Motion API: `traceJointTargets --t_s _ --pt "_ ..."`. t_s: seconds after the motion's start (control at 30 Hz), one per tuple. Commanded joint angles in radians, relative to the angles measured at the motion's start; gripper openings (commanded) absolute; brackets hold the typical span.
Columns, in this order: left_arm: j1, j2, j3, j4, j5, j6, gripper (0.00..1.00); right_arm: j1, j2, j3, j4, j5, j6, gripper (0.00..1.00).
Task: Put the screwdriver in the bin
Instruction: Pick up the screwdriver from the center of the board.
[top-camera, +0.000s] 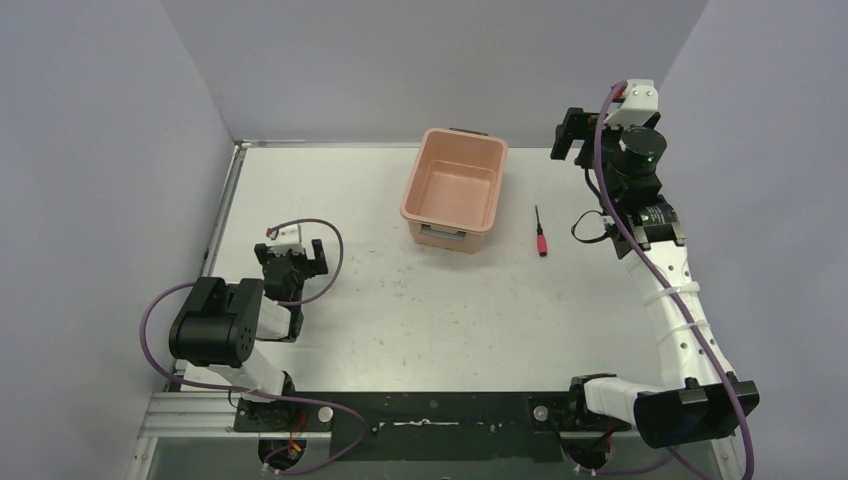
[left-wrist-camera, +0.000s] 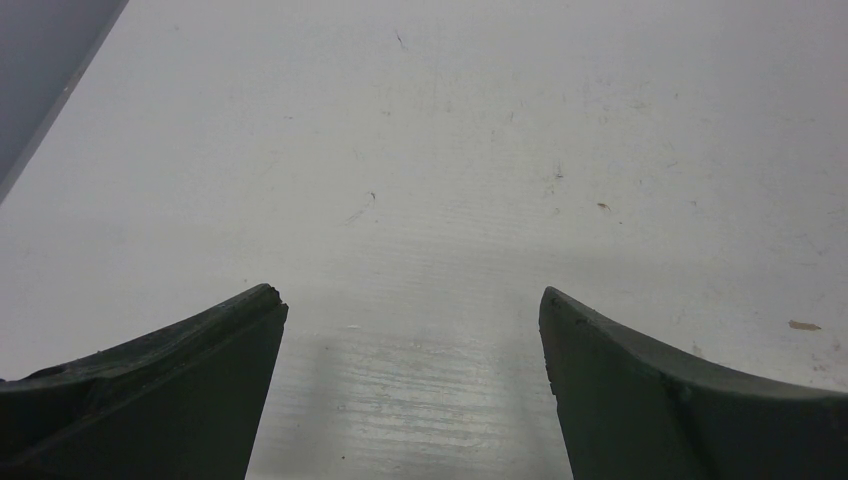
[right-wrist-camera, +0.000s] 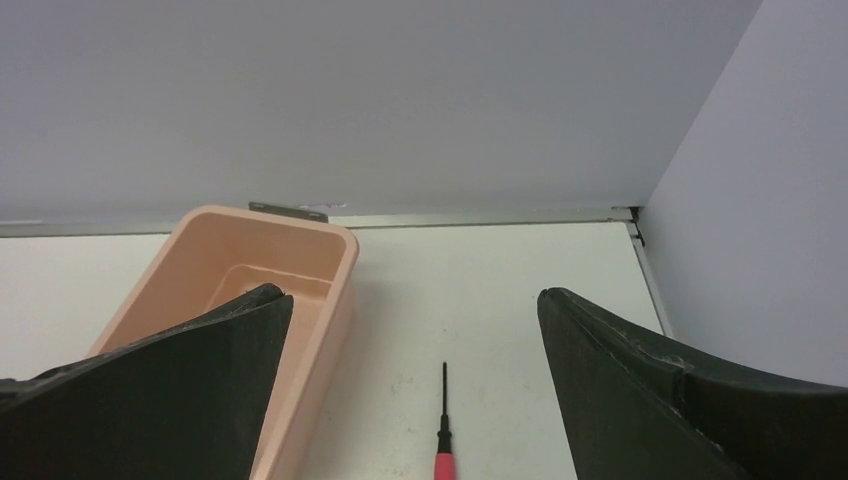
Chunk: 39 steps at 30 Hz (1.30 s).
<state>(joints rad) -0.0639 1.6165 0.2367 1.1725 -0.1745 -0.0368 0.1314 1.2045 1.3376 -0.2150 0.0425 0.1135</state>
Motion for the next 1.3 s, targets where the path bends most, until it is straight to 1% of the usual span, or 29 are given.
traceJointTargets --t_s 0.0,0.1,0.27,0.5,0.73,0.83,0.9,1.03,1.27 --pt "-0.002 -0.005 0.018 0.037 0.003 0.007 0.97 -0.005 -0.006 0.078 -0.011 -0.077 -0.026 1.0" --pt "-0.002 -0.006 0.018 0.036 0.003 0.007 0.97 -0.005 -0.009 0.092 0.011 -0.053 -0.009 1.0" --pt "-0.002 -0.005 0.018 0.036 0.003 0.006 0.97 -0.006 0.075 0.212 -0.101 -0.046 0.0 1.0" --pt "-0.002 -0.006 0.018 0.037 0.003 0.007 0.97 -0.014 0.137 0.251 -0.156 -0.052 -0.002 1.0" --pt "-0.002 -0.006 0.018 0.037 0.003 0.007 0.97 -0.046 0.31 0.41 -0.321 -0.059 0.003 1.0" --pt "-0.002 -0.006 0.018 0.036 0.003 0.007 0.97 -0.064 0.38 0.438 -0.365 -0.072 0.021 1.0" --pt "-0.002 -0.005 0.018 0.036 0.003 0.005 0.97 -0.074 0.407 0.428 -0.379 -0.075 0.035 1.0" --pt "-0.002 -0.005 0.018 0.036 0.003 0.006 0.97 -0.109 0.448 0.356 -0.373 -0.088 0.058 1.0" --pt "-0.002 -0.006 0.018 0.036 0.003 0.006 0.97 -0.154 0.509 0.205 -0.299 -0.122 0.069 1.0"
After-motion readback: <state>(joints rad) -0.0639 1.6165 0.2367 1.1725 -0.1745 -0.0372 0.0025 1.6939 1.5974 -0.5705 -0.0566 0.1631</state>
